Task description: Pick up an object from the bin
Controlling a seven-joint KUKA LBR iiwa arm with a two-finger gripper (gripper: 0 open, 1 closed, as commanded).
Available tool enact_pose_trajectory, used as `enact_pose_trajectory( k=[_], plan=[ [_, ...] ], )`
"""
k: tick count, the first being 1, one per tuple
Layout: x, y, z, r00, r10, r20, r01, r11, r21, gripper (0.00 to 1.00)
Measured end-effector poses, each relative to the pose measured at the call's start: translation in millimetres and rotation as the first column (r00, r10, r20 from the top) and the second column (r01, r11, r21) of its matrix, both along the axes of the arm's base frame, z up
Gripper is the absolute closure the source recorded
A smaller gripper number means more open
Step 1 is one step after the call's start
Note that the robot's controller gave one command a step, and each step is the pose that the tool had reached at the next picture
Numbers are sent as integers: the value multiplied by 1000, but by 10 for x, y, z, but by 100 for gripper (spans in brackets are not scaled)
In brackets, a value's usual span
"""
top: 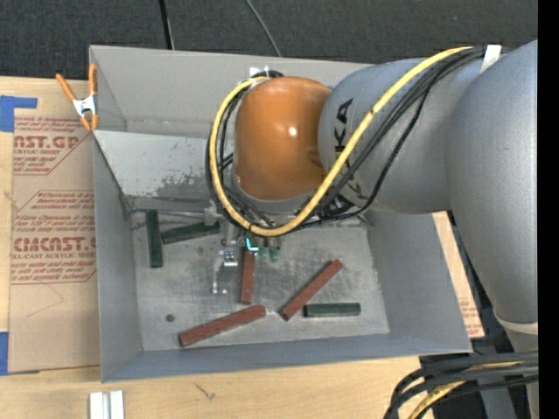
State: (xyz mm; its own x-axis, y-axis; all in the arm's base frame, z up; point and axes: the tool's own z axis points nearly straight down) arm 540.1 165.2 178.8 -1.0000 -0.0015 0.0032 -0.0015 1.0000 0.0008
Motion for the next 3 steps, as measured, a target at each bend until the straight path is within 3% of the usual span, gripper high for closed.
enact_pose_trajectory(
  k=[1,2,3],
  plan=[
    [13,-5,16,1000,-1,4,1,1000,1,0],
    [-565,-445,-419,986,167,2,-167,986,-1,100],
    [-564,-441,-418,986,168,2,-168,986,0,0]
  ],
)
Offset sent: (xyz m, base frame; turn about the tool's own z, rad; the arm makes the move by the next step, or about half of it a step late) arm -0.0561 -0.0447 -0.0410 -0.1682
